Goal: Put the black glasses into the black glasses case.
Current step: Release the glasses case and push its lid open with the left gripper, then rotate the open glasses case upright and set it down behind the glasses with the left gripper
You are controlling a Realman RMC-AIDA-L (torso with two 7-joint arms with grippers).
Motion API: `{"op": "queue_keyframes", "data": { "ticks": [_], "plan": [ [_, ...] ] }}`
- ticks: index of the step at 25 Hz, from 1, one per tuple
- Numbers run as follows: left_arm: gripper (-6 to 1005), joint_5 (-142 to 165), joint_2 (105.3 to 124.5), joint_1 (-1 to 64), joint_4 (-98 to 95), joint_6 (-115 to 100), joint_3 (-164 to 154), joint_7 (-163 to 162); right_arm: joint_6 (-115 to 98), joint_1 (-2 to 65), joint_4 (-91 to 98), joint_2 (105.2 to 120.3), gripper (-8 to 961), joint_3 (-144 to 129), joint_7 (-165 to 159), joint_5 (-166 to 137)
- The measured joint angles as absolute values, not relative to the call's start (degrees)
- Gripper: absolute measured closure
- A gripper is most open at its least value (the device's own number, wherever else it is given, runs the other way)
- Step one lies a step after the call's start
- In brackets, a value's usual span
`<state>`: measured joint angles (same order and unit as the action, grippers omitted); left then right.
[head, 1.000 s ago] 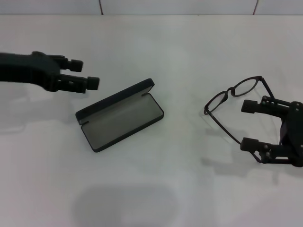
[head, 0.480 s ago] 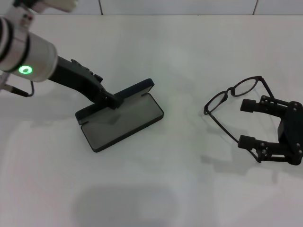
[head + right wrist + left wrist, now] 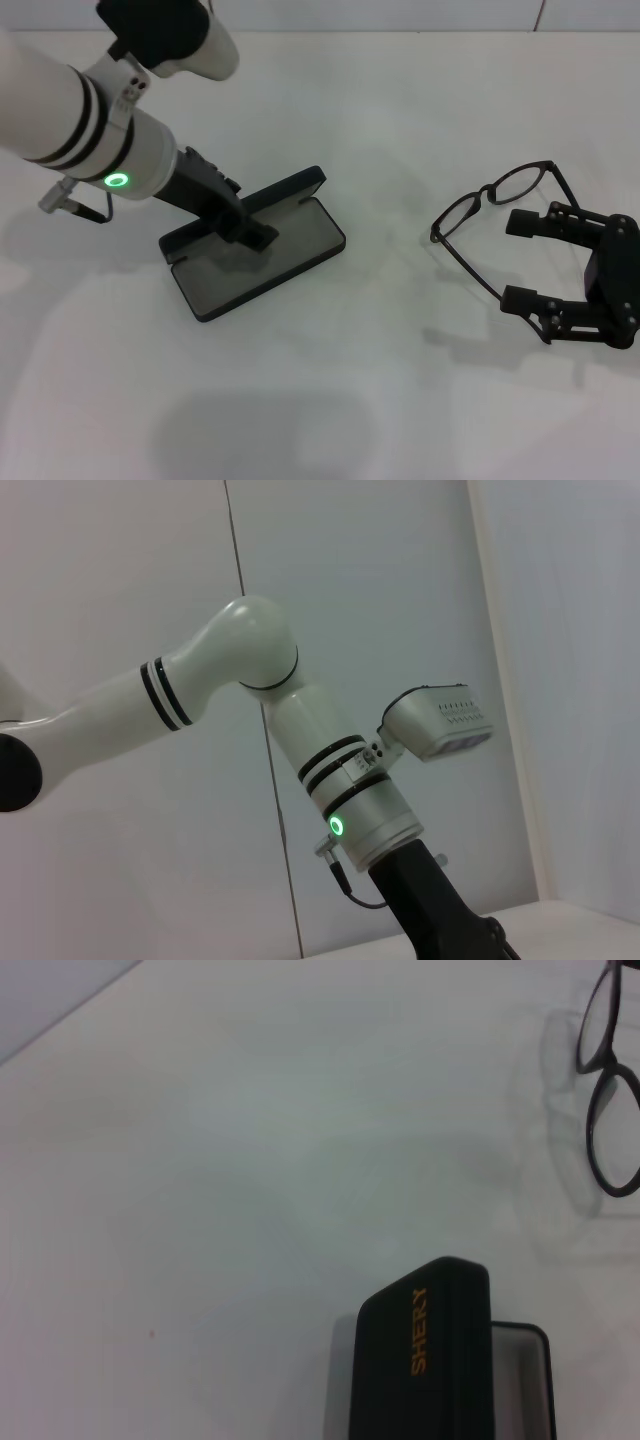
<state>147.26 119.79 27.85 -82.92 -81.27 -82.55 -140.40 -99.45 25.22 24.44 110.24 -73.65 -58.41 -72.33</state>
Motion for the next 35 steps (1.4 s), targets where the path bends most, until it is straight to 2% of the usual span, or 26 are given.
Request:
{"op": "queue_keyframes", "data": {
  "ticks": [5, 13, 18, 24, 35],
  "plan": [
    [251, 147.4, 119.79, 27.8, -82.8, -79.7, -83.8, -140.4, -99.3, 25.2, 24.4, 110.36, 150, -73.7, -58.4, -72.3],
    [498, 147.5, 119.79, 27.5, -83.2, -78.9, -83.9, -140.2, -99.0, 24.8, 24.4, 110.53, 151, -73.7, -58.4, -72.3],
    [719, 147.5, 119.73, 27.2, -83.2, -78.3, -83.9, -140.1, -99.2, 24.8, 24.4, 110.56, 152, -73.7, -58.5, -72.1],
    [727, 147.5, 119.63, 27.1, -84.4, -78.0, -83.8, -139.7, -99.1, 24.8, 24.4, 110.50, 152, -73.1, -58.6, -72.0],
    [800, 147.0, 119.75, 26.8, -88.9, -74.4, -88.0, -132.0, -98.9, 24.2, 24.4, 110.73, 154, -71.7, -58.6, -71.9]
  ]
}}
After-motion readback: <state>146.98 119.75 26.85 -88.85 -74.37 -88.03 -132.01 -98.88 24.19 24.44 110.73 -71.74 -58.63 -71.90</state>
